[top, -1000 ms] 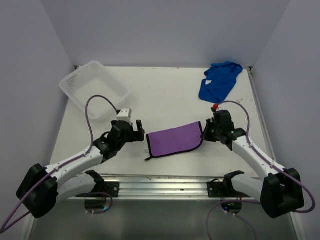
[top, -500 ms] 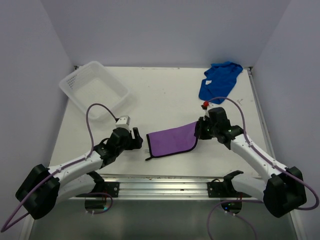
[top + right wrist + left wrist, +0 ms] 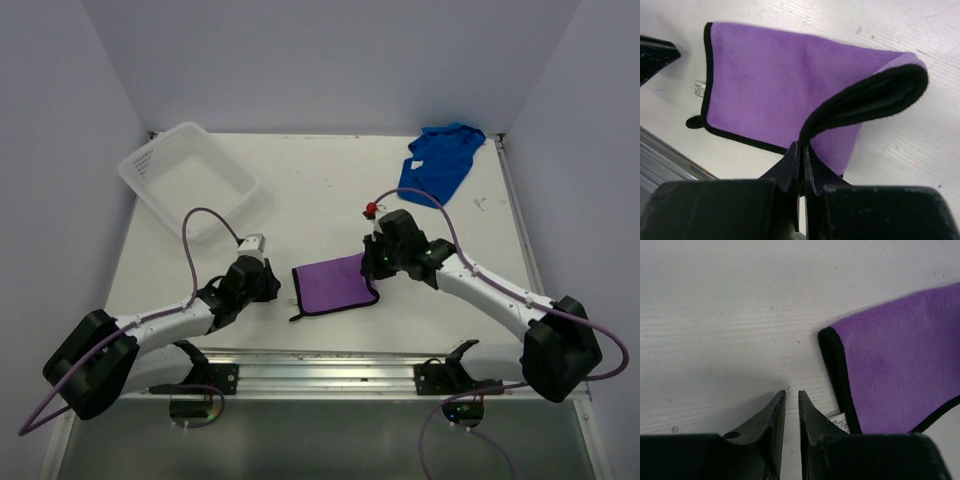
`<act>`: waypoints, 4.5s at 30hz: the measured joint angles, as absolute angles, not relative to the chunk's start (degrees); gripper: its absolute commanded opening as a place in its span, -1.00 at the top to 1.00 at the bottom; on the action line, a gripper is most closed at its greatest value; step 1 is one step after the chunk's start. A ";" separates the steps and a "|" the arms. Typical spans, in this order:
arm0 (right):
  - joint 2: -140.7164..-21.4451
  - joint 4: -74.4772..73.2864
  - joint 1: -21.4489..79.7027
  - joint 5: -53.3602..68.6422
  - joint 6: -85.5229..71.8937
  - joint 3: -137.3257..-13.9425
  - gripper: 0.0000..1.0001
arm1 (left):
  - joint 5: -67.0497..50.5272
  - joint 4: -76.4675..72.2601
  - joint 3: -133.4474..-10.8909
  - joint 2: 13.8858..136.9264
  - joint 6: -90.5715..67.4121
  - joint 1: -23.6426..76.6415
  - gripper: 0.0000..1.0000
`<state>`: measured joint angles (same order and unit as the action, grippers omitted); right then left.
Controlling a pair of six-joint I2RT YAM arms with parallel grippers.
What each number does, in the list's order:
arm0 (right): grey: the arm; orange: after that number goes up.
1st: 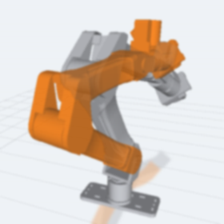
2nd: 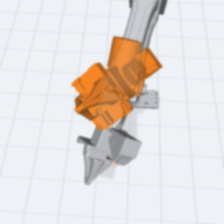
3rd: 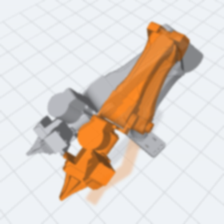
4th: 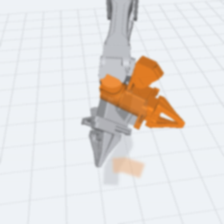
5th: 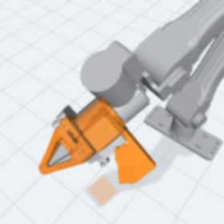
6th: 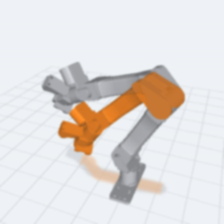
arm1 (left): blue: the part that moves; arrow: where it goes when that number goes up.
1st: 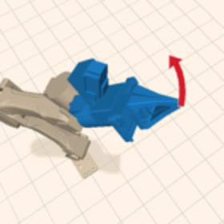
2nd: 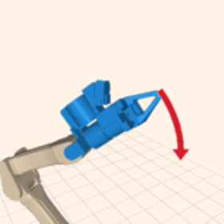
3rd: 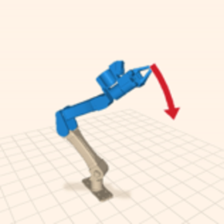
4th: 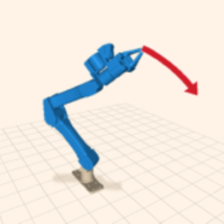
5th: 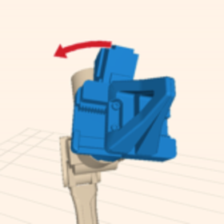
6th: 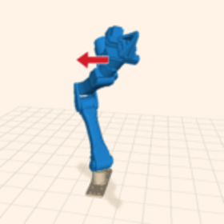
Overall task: Roll the towels
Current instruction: Fold the towel
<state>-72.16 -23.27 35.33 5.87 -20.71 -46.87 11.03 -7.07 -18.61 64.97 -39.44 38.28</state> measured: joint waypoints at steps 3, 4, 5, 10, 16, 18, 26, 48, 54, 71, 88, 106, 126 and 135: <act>-74.59 -23.20 38.48 5.19 -20.78 -49.34 1.00 | 9.30 -9.30 -18.52 68.34 -39.51 38.28 0.66; -75.44 -23.18 39.48 5.08 -20.80 -50.11 1.00 | 8.86 -9.91 -18.52 69.19 -39.51 38.28 0.67; -76.12 -23.20 40.25 5.02 -20.84 -50.74 1.00 | 8.47 -10.39 -18.52 69.80 -39.51 38.28 0.67; -80.38 -23.07 44.29 4.99 -21.02 -53.87 1.00 | 7.38 -13.15 -18.52 71.09 -39.51 38.33 0.67; -86.21 -23.03 48.66 4.64 -21.02 -57.80 1.00 | 6.59 -15.09 -18.55 72.88 -39.64 38.39 0.67; -87.68 -23.09 49.93 4.47 -21.02 -58.83 1.00 | 6.39 -15.40 -18.55 73.08 -39.68 38.39 0.67; -91.26 -22.92 52.97 4.36 -21.43 -62.63 1.00 | 6.31 -15.44 -18.55 73.06 -39.68 38.39 0.67; -101.34 -21.21 56.58 4.03 -25.21 -67.20 1.00 | 6.17 -15.42 -18.41 71.20 -39.66 38.39 0.64; -103.33 -20.56 56.62 4.21 -26.11 -67.83 1.00 | 6.17 -15.40 -17.87 70.63 -39.66 38.39 0.64; -106.24 -19.68 57.36 4.69 -27.68 -69.32 0.58 | 6.20 -15.40 -17.41 69.93 -39.64 38.39 0.65; -104.86 -19.86 57.36 5.50 -28.51 -69.84 0.25 | 6.59 -14.52 -16.99 67.85 -39.35 38.39 0.64; -87.13 -19.29 43.38 1.23 -28.84 -57.80 0.74 | 9.74 -5.72 -23.22 58.50 -37.26 38.39 0.66; -103.48 -12.80 41.50 5.58 -28.51 -61.98 0.78 | -0.16 -13.56 -27.05 70.11 -36.64 39.97 0.78; -105.45 -11.92 40.97 6.20 -28.10 -62.92 0.74 | 3.11 -14.48 -25.04 78.91 -34.79 40.01 0.84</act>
<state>-105.45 -11.92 40.97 6.20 -28.10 -62.92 3.11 -14.48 -25.04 78.91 -34.79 40.01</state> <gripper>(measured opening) 0.122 0.094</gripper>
